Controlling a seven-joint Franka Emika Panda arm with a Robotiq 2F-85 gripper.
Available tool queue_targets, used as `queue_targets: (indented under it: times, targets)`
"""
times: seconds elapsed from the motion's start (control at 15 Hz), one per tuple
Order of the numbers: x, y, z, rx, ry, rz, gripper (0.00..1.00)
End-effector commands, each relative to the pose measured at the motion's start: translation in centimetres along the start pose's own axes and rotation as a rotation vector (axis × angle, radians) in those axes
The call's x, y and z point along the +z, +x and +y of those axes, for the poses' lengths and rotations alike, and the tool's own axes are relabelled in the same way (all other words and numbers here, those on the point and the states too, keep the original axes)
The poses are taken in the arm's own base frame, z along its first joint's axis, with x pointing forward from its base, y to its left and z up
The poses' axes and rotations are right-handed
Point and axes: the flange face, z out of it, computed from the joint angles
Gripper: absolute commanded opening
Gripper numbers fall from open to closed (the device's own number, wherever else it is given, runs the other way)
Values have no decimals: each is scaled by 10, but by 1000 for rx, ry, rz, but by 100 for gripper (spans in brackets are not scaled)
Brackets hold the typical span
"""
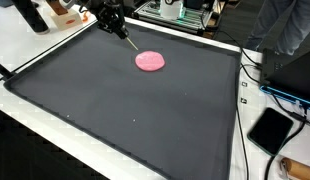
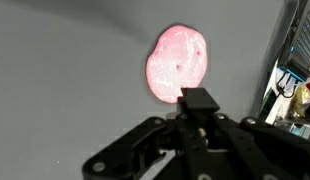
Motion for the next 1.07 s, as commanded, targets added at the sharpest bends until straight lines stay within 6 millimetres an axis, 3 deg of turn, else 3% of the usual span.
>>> queue_targets:
  times: [0.0,0.4,1.0]
  targets:
    - [6,15,2,38,5,-21,3]
    - [9,39,-9,67,-42,-53,3]
    - [19,76,-46,43,-189,-160,3]
